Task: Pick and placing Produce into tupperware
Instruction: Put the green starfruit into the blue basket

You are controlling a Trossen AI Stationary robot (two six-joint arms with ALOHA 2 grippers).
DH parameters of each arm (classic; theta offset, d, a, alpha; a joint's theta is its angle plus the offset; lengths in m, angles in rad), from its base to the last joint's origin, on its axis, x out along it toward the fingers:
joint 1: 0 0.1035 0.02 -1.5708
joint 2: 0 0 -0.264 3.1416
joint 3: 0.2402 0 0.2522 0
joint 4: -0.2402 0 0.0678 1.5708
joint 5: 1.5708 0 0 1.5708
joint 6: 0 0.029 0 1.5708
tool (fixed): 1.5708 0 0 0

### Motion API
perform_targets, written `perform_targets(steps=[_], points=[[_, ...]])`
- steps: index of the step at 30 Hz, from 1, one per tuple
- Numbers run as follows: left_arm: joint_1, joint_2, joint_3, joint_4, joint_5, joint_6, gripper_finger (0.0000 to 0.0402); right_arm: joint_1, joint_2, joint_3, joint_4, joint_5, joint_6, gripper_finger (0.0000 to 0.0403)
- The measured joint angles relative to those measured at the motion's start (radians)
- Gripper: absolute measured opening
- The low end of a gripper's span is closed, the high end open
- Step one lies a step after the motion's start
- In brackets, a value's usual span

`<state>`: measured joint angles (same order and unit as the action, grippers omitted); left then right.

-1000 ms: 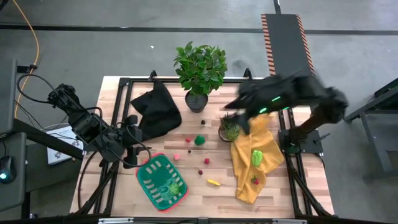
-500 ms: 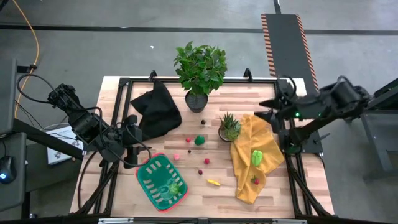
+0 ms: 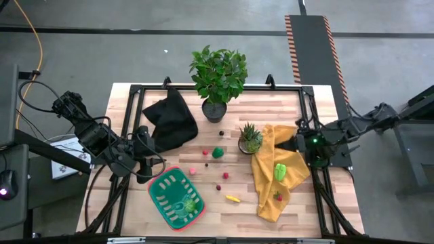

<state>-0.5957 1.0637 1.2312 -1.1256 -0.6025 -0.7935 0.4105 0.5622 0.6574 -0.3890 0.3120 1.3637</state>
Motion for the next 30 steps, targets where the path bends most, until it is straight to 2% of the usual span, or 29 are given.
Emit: perform_targets(steps=[3,6,14,20,23,30], points=[[0.0,0.0,0.0,0.0,0.0,-0.026,0.0156,0.037,0.028,-0.016,-0.011,-0.017,0.083,0.0248],[0.0,0.0,0.0,0.0,0.007,-0.032,0.0156,0.069,0.099,0.028,-0.096,-0.034,0.145,0.0245],[0.0,0.0,0.0,-0.008,0.016,0.027,0.0156,0.114,0.375,0.311,-0.562,-0.017,0.373,0.0238],[0.0,0.0,0.0,-0.007,0.064,0.036,0.0156,0.128,0.586,0.466,-0.766,-0.038,0.546,0.0238],[0.0,0.0,0.0,-0.007,0.081,0.055,0.0156,0.133,0.658,0.489,-0.809,-0.07,0.619,0.0238],[0.0,0.0,0.0,-0.006,0.1,0.117,0.0156,0.155,0.73,0.471,-0.868,-0.164,0.799,0.0238]])
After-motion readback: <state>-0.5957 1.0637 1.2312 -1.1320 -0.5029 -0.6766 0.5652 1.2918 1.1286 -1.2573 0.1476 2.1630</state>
